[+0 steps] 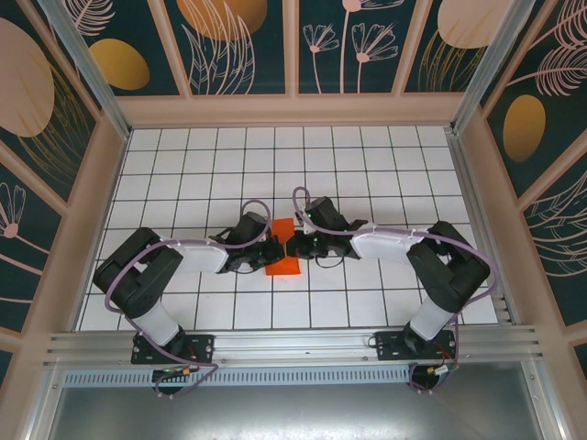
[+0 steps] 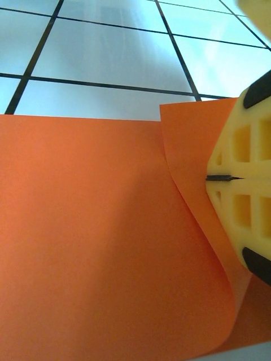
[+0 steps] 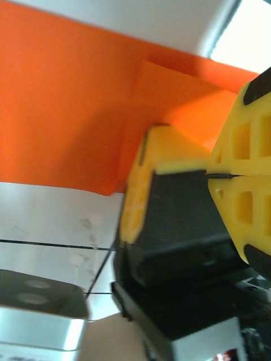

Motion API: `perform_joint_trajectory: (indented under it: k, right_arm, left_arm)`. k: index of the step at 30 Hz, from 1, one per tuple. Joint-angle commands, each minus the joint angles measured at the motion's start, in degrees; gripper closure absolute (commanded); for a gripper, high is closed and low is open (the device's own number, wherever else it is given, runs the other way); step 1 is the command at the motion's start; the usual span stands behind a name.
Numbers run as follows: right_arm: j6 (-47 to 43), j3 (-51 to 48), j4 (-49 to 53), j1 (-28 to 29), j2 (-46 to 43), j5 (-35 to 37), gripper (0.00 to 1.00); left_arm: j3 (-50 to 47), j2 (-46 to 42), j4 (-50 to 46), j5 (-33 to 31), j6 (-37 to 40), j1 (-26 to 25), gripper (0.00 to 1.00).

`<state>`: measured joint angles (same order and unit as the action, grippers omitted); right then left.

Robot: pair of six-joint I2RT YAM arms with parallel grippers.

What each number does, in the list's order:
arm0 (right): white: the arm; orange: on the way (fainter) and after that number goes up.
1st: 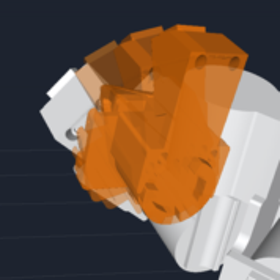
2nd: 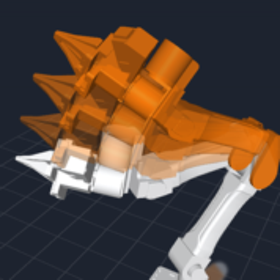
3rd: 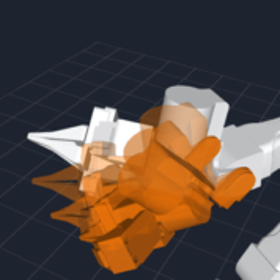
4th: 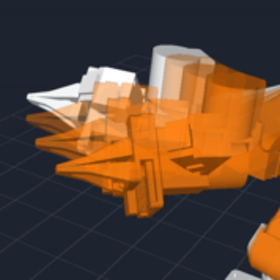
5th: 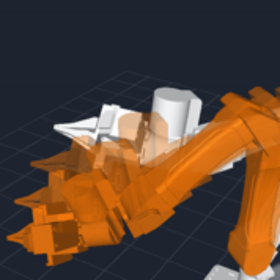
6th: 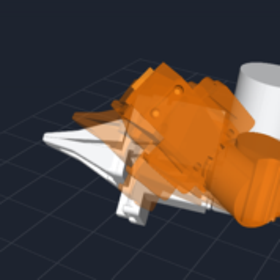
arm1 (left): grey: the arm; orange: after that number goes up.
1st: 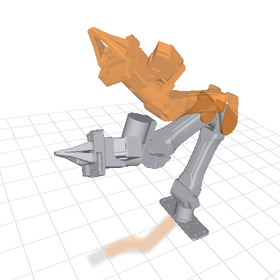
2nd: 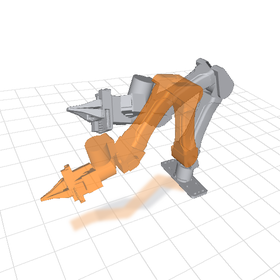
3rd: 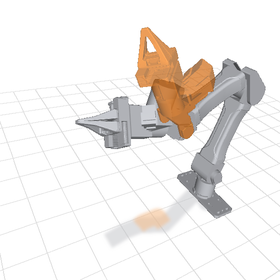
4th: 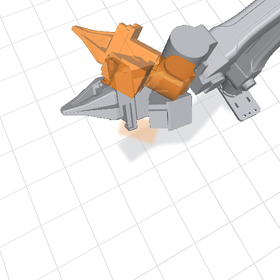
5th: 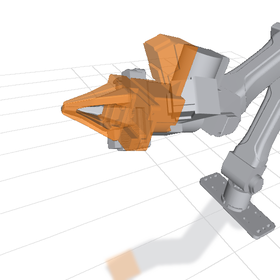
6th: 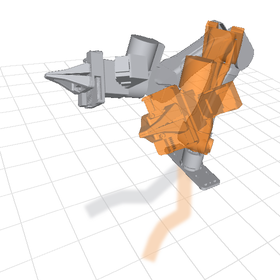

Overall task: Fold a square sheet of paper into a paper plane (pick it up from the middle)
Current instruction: Fold the triangle a second time at the center of the table.

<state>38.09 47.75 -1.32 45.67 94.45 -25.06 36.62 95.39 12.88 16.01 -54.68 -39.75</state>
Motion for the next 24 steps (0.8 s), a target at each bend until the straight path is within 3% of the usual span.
perform_joint_trajectory:
  k: [1,16,24]
  right_arm:
    - [4.9,-1.1,1.3,2.3,-1.8,2.6,1.0]
    - [6.4,-2.4,6.0,4.6,-0.9,9.0,1.0]
    - [5.7,-2.2,3.1,4.6,-0.8,7.0,1.0]
  left_arm:
    - [-2.5,1.2,-5.9,-1.2,-0.3,0.0,1.0]
    - [-3.1,0.4,-5.5,-1.3,-0.5,0.0,1.0]
    - [-3.1,0.4,-4.8,-0.5,-0.4,0.0,1.0]
